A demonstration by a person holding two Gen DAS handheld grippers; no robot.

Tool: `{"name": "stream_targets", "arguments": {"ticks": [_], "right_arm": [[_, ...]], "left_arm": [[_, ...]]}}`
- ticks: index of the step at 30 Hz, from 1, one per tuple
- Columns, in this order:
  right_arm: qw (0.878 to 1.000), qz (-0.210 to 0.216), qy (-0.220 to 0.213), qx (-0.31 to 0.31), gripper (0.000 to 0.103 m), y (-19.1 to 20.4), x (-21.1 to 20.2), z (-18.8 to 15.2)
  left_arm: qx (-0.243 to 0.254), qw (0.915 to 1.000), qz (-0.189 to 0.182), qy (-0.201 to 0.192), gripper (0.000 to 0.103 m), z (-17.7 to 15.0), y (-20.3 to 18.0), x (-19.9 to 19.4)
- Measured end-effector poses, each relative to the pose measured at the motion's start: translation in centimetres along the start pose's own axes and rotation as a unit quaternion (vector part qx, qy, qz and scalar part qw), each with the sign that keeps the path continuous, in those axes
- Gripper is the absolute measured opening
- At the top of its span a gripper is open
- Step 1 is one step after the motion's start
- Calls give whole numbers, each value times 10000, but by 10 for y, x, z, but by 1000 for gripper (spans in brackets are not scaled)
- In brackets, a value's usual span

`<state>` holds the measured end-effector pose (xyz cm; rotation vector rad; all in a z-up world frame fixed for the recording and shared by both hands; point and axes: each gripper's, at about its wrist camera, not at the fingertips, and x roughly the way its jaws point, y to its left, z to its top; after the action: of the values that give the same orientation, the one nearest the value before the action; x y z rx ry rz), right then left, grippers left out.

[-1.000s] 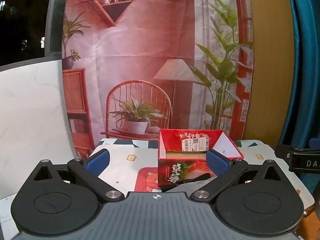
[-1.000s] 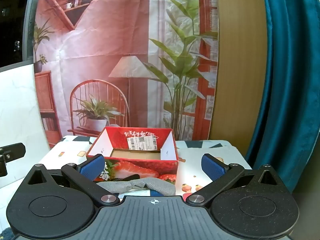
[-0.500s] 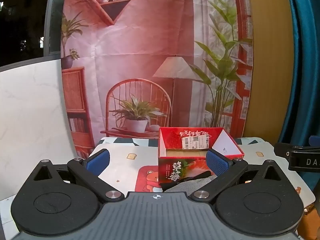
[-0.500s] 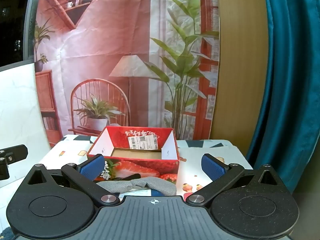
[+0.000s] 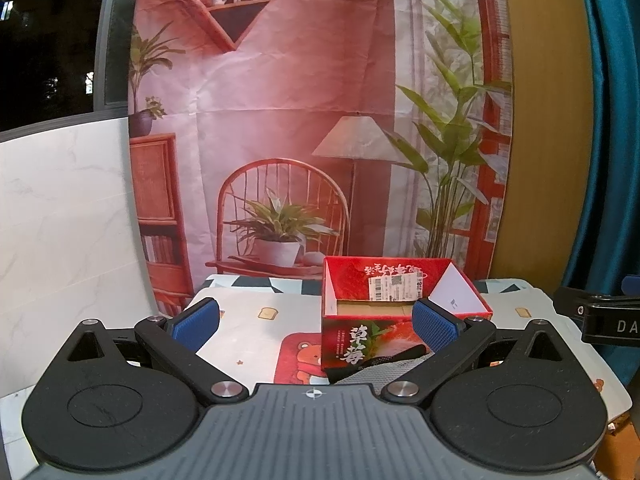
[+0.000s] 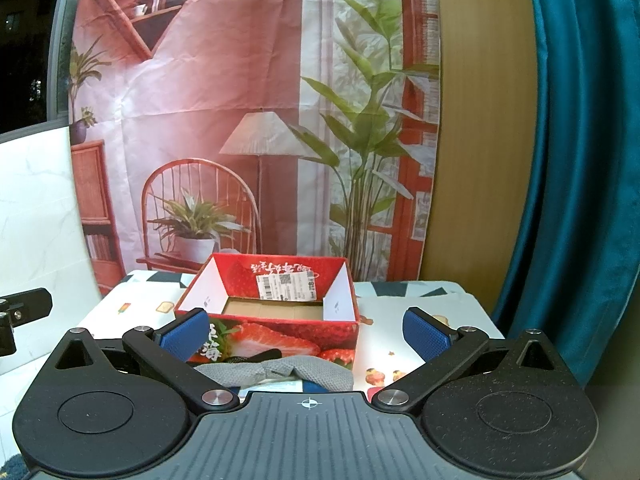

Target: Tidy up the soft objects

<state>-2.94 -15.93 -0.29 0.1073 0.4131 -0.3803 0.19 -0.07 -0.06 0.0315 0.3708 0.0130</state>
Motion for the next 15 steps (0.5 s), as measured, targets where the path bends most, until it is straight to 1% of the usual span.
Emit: {"name": "stream_targets", "arguments": {"ticks": [15], "right_arm": [[10000,3,4,-16,103,-1,1,1]], "left_arm": [[-12,10000,11,8,103,-1,0,0]]}}
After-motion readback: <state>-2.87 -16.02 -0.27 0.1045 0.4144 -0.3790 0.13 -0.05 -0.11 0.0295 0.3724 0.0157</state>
